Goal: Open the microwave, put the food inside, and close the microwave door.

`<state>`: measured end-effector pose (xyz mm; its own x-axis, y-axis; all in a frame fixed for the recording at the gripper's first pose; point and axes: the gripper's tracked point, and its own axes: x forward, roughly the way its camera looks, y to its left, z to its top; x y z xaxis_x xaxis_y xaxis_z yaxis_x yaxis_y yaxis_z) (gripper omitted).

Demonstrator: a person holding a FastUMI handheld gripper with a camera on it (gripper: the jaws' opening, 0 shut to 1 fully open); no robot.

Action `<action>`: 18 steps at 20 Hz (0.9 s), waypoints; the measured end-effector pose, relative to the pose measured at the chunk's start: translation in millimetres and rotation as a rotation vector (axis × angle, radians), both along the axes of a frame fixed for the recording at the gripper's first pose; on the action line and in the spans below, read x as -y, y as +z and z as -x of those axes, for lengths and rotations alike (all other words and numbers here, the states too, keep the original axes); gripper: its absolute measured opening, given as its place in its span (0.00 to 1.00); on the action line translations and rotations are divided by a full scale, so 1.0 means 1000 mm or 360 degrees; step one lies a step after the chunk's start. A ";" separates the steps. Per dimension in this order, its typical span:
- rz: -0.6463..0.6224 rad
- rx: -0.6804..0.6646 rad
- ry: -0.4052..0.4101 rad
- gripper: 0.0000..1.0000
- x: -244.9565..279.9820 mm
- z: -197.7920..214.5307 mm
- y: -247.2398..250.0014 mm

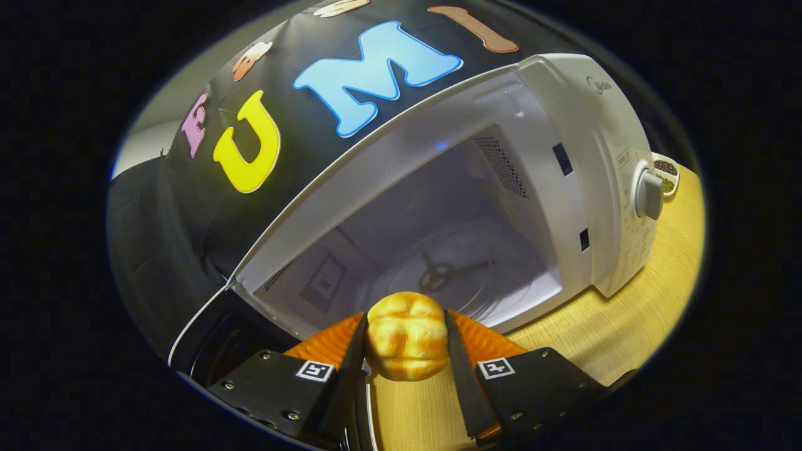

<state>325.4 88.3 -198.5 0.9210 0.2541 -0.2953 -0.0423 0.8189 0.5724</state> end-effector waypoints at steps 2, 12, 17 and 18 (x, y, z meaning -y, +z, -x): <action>0.0016 0.0013 -0.0011 0.69 -0.001 -0.010 -0.003; -0.0002 -0.0008 -0.0101 0.77 0.003 -0.039 -0.025; 0.0080 0.0017 -0.0142 0.97 0.005 -0.039 -0.022; 0.0100 0.0010 -0.0141 0.97 0.007 -0.036 -0.022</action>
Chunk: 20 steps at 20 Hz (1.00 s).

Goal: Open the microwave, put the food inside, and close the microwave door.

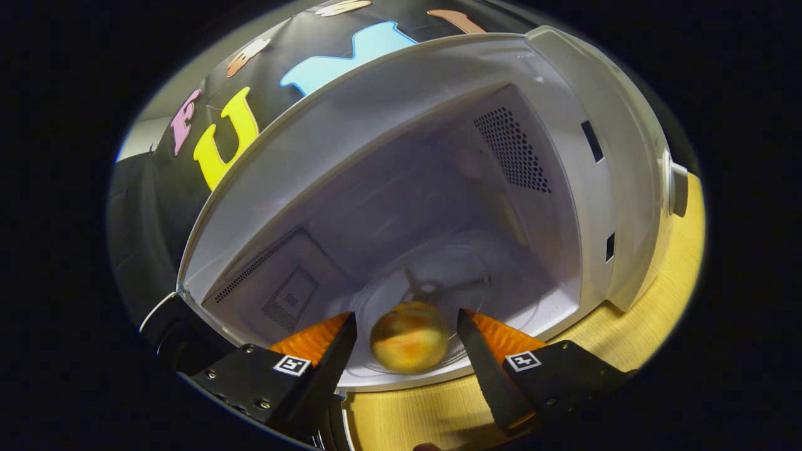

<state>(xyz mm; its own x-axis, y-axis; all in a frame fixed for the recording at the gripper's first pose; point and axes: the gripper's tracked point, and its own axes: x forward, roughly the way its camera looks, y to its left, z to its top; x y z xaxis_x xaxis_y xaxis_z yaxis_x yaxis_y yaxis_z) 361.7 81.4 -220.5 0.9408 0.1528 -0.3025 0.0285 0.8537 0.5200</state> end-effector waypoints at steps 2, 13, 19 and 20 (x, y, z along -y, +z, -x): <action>0.0023 -0.0007 0.0022 0.97 0.001 0.007 0.003; 0.0213 0.0173 0.0059 0.97 0.028 0.104 0.082; 0.0319 0.0312 0.0127 0.97 0.037 0.180 0.134; 0.0339 0.0336 0.0141 0.97 0.035 0.193 0.142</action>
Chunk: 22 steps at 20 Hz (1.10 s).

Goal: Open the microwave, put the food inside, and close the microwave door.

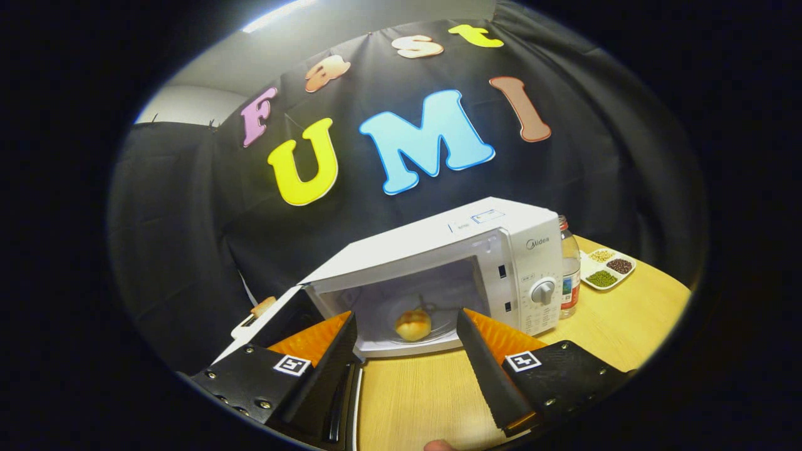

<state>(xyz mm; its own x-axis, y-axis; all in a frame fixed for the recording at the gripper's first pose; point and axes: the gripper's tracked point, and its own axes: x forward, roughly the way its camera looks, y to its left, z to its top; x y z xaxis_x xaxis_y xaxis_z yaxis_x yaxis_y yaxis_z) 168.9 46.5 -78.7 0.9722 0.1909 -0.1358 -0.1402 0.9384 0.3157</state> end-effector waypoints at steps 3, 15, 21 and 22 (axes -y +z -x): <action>0.0052 0.0057 0.0055 0.97 -0.012 0.038 0.019; 0.0009 0.0141 0.0420 0.97 -0.118 0.141 0.067; 0.0022 0.0148 0.0636 0.97 -0.176 0.176 0.065; 0.0031 0.0157 0.0678 0.97 -0.186 0.181 0.065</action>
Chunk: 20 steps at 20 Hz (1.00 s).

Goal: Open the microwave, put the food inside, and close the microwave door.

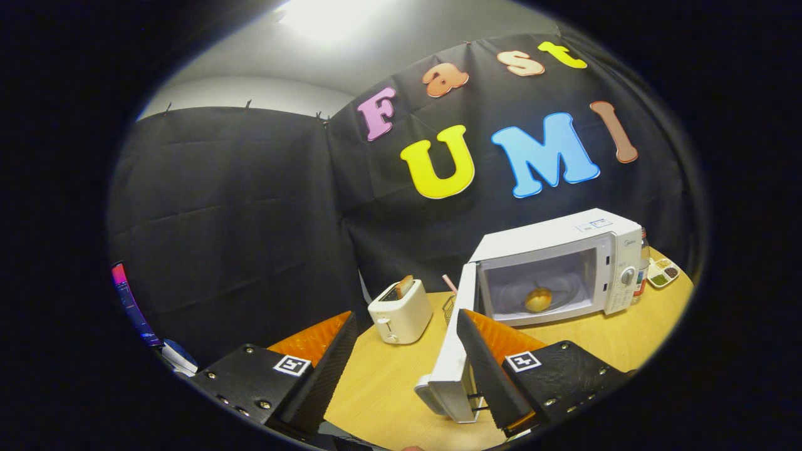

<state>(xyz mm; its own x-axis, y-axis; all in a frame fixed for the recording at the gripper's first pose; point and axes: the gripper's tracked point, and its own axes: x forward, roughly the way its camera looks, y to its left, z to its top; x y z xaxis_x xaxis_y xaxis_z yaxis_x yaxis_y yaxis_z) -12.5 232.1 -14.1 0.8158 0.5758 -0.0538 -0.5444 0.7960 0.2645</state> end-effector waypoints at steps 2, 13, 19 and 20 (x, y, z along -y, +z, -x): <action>0.0024 0.0001 0.0081 0.97 -0.019 0.010 -0.006; 0.0192 -0.0221 0.0379 0.73 -0.079 0.028 -0.070; 0.0318 -0.0328 0.0366 0.20 -0.074 0.019 -0.109; 0.0349 -0.0331 0.0367 0.20 -0.072 0.016 -0.113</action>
<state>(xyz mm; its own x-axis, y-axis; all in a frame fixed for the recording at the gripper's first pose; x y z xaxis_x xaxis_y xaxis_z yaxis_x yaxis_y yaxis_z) -28.4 304.0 -127.1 0.6247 0.6996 -0.3469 -0.6685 0.7087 0.2254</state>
